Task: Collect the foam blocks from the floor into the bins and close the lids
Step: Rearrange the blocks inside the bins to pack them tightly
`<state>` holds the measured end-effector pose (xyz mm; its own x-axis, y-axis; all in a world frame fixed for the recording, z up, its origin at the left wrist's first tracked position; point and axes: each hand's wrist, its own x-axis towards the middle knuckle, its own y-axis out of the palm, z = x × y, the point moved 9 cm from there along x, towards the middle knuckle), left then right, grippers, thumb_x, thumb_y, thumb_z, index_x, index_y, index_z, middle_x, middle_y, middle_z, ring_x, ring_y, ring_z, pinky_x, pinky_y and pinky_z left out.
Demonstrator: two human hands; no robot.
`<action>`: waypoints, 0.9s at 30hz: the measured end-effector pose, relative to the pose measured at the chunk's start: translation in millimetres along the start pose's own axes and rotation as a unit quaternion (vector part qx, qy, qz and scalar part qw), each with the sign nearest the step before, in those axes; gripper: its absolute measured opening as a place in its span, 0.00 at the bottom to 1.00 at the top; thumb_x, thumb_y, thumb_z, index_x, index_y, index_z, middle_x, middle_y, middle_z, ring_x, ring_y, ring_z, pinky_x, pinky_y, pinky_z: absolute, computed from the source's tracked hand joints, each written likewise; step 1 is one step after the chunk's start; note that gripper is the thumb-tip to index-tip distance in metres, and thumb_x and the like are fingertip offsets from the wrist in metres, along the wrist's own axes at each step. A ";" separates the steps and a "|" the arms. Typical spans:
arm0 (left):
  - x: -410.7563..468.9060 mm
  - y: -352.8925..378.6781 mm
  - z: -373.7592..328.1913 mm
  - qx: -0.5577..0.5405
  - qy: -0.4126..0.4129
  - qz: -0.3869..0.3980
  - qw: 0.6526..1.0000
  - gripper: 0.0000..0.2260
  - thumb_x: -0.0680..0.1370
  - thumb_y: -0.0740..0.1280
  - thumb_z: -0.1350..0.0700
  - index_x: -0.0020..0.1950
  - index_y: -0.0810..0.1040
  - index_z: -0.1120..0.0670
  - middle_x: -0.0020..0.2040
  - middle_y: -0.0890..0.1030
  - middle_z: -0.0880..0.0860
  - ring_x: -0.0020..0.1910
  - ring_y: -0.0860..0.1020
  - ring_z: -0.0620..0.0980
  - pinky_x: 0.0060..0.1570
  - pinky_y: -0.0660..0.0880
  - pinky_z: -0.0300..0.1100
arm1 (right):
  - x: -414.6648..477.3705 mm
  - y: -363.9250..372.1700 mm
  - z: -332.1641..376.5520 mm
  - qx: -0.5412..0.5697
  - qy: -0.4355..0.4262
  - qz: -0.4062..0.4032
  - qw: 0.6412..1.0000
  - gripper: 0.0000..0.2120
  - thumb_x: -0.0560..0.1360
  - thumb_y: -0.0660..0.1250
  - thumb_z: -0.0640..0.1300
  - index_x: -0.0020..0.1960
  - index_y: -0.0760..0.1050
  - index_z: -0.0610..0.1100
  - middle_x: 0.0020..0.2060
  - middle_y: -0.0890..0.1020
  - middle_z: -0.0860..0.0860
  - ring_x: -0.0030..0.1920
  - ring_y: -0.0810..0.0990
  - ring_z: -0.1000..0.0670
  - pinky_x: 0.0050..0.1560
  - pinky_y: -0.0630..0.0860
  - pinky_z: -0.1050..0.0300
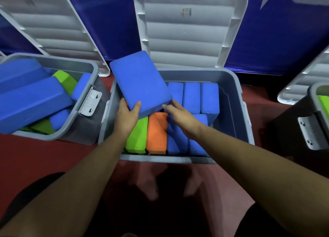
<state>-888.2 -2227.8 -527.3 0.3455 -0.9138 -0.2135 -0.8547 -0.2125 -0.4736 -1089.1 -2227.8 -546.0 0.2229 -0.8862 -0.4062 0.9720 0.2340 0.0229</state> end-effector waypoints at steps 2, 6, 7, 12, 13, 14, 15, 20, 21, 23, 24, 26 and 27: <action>-1.9 -2.2 -15.6 -0.094 0.011 -0.019 0.995 0.24 0.74 0.66 0.43 0.67 0.72 0.53 0.59 0.81 0.47 0.55 0.80 0.43 0.56 0.77 0.42 | -8.5 -11.9 19.6 -0.032 -0.042 -0.057 0.997 0.18 0.79 0.66 0.49 0.68 0.73 0.49 0.59 0.78 0.58 0.51 0.79 0.60 0.55 0.73 0.67; -15.1 19.4 -46.9 -0.234 0.006 0.032 0.972 0.23 0.72 0.69 0.43 0.65 0.71 0.48 0.59 0.81 0.47 0.58 0.81 0.49 0.59 0.77 0.57 | -32.9 -57.5 74.3 -0.059 -0.157 -0.194 0.967 0.21 0.75 0.71 0.56 0.60 0.64 0.51 0.56 0.74 0.51 0.53 0.77 0.55 0.54 0.75 0.62; -21.7 31.6 -56.0 -0.243 0.013 0.060 0.968 0.23 0.72 0.70 0.44 0.64 0.70 0.47 0.60 0.82 0.47 0.59 0.81 0.50 0.59 0.77 0.58 | -39.7 -65.0 84.4 -0.050 -0.165 -0.207 0.963 0.24 0.74 0.72 0.57 0.60 0.62 0.49 0.56 0.74 0.51 0.53 0.77 0.57 0.53 0.74 0.66; -51.1 99.5 -88.7 -0.215 0.064 0.199 0.954 0.12 0.81 0.65 0.54 0.62 0.66 0.49 0.60 0.81 0.53 0.57 0.81 0.46 0.57 0.77 0.43 | -81.8 -115.3 116.2 -0.102 -0.227 -0.304 0.920 0.31 0.70 0.75 0.56 0.66 0.63 0.55 0.62 0.73 0.51 0.63 0.73 0.52 0.64 0.73 0.50; -53.9 110.2 -92.6 -0.138 0.112 0.231 0.956 0.12 0.82 0.63 0.54 0.63 0.66 0.51 0.61 0.80 0.52 0.57 0.80 0.43 0.59 0.76 0.40 | -91.9 -124.7 127.0 -0.127 -0.248 -0.321 0.905 0.31 0.69 0.76 0.54 0.66 0.64 0.52 0.62 0.73 0.50 0.63 0.73 0.52 0.65 0.72 0.51; -54.8 122.1 -91.6 -0.053 0.166 0.262 0.949 0.15 0.81 0.64 0.51 0.66 0.66 0.53 0.62 0.79 0.52 0.58 0.79 0.43 0.61 0.74 0.40 | -100.8 -133.5 138.2 -0.151 -0.268 -0.336 0.890 0.33 0.69 0.77 0.53 0.67 0.65 0.49 0.62 0.73 0.50 0.63 0.73 0.51 0.65 0.71 0.51; -57.1 132.7 -87.7 0.050 0.215 0.279 0.935 0.21 0.80 0.66 0.47 0.68 0.67 0.55 0.62 0.78 0.52 0.60 0.78 0.45 0.63 0.73 0.42 | -108.9 -141.3 150.0 -0.176 -0.286 -0.349 0.875 0.33 0.69 0.77 0.53 0.68 0.66 0.46 0.61 0.74 0.50 0.62 0.74 0.50 0.65 0.71 0.52; -60.7 180.3 -35.2 0.395 0.317 0.254 0.824 0.56 0.63 0.45 0.18 0.81 0.50 0.52 0.81 0.48 0.51 0.80 0.45 0.51 0.76 0.47 0.60 | -127.6 -158.4 178.7 -0.371 -0.272 -0.360 0.811 0.29 0.70 0.70 0.62 0.67 0.72 0.51 0.52 0.80 0.48 0.54 0.77 0.45 0.56 0.74 0.49; -60.1 186.3 -23.5 0.432 0.309 0.262 0.806 0.57 0.60 0.39 0.16 0.81 0.43 0.49 0.81 0.40 0.49 0.78 0.37 0.49 0.75 0.41 0.61 | -128.0 -162.0 177.4 -0.416 -0.244 -0.361 0.799 0.28 0.71 0.68 0.63 0.67 0.73 0.53 0.49 0.79 0.47 0.52 0.77 0.44 0.52 0.74 0.49; -57.5 190.7 -8.2 0.472 0.289 0.272 0.787 0.59 0.55 0.31 0.16 0.80 0.39 0.46 0.77 0.31 0.48 0.76 0.32 0.49 0.73 0.37 0.61 | -128.0 -172.8 171.4 -0.478 -0.184 -0.368 0.776 0.25 0.71 0.66 0.64 0.65 0.73 0.54 0.45 0.79 0.46 0.50 0.76 0.43 0.45 0.71 0.51; -55.0 192.0 -3.6 0.484 0.280 0.276 0.782 0.60 0.53 0.29 0.16 0.80 0.38 0.46 0.76 0.29 0.48 0.76 0.31 0.49 0.73 0.37 0.61 | -125.8 -177.3 166.6 -0.501 -0.155 -0.363 0.770 0.24 0.71 0.65 0.64 0.62 0.74 0.53 0.45 0.79 0.46 0.50 0.76 0.42 0.43 0.69 0.52; -52.6 192.6 -0.6 0.497 0.264 0.282 0.777 0.61 0.51 0.28 0.16 0.79 0.36 0.45 0.74 0.27 0.47 0.76 0.31 0.49 0.73 0.36 0.60 | -116.0 -184.4 149.3 -0.529 -0.094 -0.334 0.774 0.21 0.71 0.65 0.62 0.58 0.75 0.50 0.47 0.81 0.45 0.52 0.77 0.40 0.42 0.68 0.52; -52.6 192.8 -1.8 0.500 0.261 0.285 0.775 0.61 0.51 0.29 0.16 0.79 0.36 0.45 0.73 0.26 0.47 0.76 0.30 0.49 0.73 0.37 0.60 | -111.0 -187.8 138.6 -0.529 -0.062 -0.319 0.784 0.20 0.71 0.66 0.61 0.56 0.75 0.50 0.49 0.82 0.45 0.52 0.77 0.39 0.42 0.67 0.52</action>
<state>-1071.9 -2221.3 -605.8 -0.4039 -0.8318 -0.3807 0.0067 0.4135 -0.9105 -1286.0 -2228.8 -378.6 -0.2133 -0.9747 0.0669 0.2974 -0.1300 -0.9459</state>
